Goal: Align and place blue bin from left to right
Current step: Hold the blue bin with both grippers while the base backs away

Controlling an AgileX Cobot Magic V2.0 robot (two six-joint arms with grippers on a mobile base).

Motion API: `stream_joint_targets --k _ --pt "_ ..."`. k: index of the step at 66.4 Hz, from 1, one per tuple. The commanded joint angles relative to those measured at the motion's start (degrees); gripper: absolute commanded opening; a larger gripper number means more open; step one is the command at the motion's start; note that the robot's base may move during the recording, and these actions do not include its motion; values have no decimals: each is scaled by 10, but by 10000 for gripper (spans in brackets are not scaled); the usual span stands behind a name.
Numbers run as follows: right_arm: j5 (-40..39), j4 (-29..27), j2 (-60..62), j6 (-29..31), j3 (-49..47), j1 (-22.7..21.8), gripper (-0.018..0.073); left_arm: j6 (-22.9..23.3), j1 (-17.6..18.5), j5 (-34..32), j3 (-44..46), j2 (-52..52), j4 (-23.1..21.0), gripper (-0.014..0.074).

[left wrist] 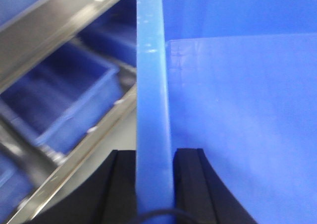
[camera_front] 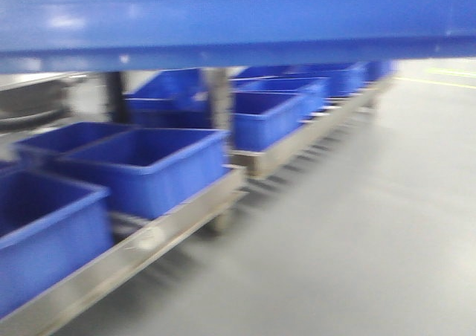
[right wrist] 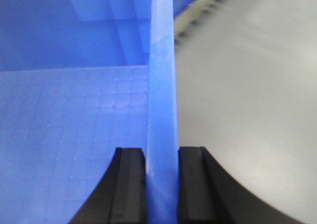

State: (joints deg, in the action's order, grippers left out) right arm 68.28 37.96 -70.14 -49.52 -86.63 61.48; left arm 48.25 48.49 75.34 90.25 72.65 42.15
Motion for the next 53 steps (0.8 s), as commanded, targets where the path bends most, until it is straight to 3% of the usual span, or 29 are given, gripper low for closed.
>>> stream_joint_targets --k 1,53 --pt "-165 -2 2 2 -5 10 -80 0 8 -54 10 -1 -5 -111" --pt "-165 -2 2 2 -5 10 -80 0 8 -54 10 -1 -5 -111"
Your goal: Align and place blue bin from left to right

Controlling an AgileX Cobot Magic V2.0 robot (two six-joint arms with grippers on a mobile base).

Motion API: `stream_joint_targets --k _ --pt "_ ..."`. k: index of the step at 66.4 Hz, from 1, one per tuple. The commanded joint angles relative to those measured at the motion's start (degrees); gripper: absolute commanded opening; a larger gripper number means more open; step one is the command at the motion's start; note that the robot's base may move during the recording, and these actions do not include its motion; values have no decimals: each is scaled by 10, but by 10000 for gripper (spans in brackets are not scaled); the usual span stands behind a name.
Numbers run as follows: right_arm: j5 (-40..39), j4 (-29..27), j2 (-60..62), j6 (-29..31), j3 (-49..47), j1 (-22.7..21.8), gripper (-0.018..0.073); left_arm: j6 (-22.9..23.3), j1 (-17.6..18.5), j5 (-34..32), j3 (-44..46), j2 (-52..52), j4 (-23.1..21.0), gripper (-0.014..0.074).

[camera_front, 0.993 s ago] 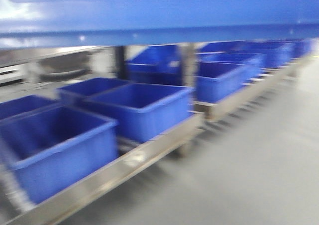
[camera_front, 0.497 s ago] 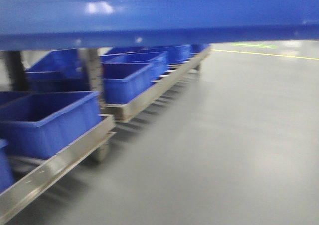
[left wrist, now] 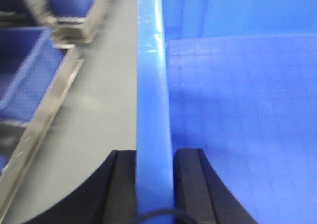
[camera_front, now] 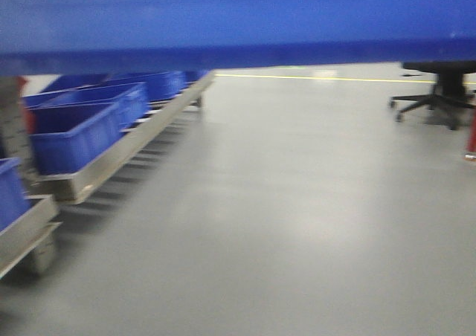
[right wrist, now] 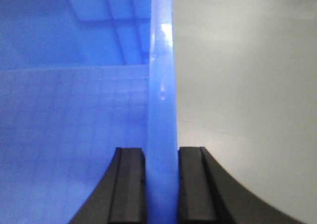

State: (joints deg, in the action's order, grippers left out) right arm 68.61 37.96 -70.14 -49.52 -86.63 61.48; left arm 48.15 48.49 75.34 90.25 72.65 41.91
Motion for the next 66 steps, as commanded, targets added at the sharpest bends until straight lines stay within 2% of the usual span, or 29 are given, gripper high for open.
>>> stream_joint_targets --k 1,66 --pt "-168 -2 2 2 -5 10 -80 1 8 -54 10 -1 -3 -111" --pt "-168 -2 2 2 -5 10 -80 1 8 -54 10 -1 -3 -111"
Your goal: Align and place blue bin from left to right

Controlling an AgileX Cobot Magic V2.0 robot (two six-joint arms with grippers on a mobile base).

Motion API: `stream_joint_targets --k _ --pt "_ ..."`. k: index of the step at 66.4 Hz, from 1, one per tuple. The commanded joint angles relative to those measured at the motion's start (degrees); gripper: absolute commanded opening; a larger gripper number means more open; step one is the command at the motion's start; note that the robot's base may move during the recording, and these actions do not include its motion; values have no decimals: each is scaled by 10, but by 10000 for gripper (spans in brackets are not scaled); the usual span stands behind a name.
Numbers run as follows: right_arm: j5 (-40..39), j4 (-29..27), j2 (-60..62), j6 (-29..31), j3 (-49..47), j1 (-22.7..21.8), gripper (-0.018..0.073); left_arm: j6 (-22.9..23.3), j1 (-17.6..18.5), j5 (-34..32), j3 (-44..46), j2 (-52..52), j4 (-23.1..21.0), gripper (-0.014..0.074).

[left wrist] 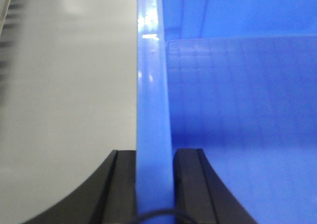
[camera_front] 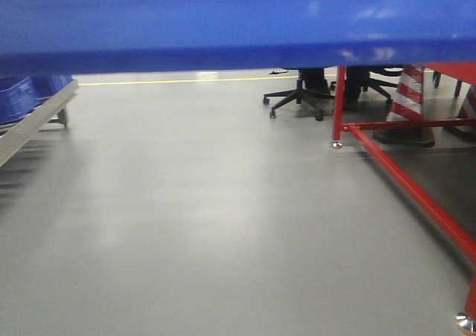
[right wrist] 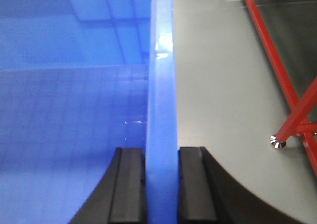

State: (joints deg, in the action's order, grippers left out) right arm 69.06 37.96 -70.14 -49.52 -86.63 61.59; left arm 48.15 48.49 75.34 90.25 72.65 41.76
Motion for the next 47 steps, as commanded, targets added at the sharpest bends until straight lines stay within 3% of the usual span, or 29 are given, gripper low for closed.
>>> stream_joint_targets --k 1,47 --pt "-173 -2 2 2 -5 9 -80 1 8 -54 10 -1 -2 -111" --pt "-173 -2 2 2 -5 9 -80 1 8 -54 10 -1 -2 -111"
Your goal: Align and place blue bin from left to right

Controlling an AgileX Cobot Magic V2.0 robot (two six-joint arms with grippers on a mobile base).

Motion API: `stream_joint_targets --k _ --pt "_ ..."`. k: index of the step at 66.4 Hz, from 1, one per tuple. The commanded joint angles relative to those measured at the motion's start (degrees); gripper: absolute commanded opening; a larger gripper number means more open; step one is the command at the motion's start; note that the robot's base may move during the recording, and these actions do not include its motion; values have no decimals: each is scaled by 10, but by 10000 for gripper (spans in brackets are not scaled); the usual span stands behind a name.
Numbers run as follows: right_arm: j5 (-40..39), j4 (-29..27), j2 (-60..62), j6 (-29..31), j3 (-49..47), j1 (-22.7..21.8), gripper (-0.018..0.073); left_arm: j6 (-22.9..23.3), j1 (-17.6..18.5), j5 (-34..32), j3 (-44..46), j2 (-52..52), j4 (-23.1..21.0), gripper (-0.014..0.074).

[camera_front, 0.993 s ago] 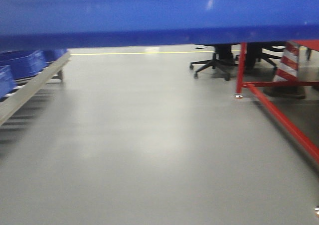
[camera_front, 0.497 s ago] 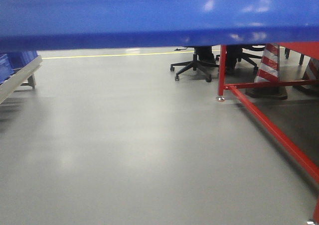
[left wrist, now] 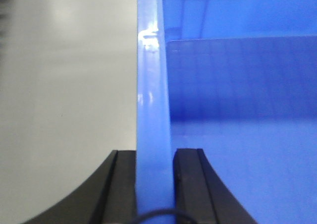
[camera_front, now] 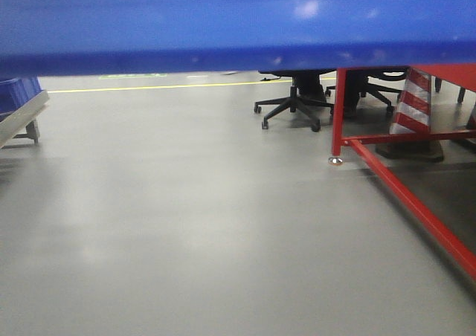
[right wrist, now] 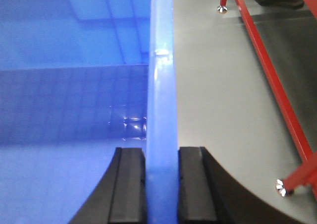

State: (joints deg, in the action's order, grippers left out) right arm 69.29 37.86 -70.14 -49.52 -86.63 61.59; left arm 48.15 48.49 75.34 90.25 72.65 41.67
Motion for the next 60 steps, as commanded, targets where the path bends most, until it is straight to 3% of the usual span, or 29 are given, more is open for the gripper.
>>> stream_joint_targets --k 1,60 --pt "-175 -1 2 2 -5 9 -80 1 8 -54 10 -1 -1 -111" --pt "-175 -1 2 2 -5 9 -80 1 8 -54 10 -1 3 -111"
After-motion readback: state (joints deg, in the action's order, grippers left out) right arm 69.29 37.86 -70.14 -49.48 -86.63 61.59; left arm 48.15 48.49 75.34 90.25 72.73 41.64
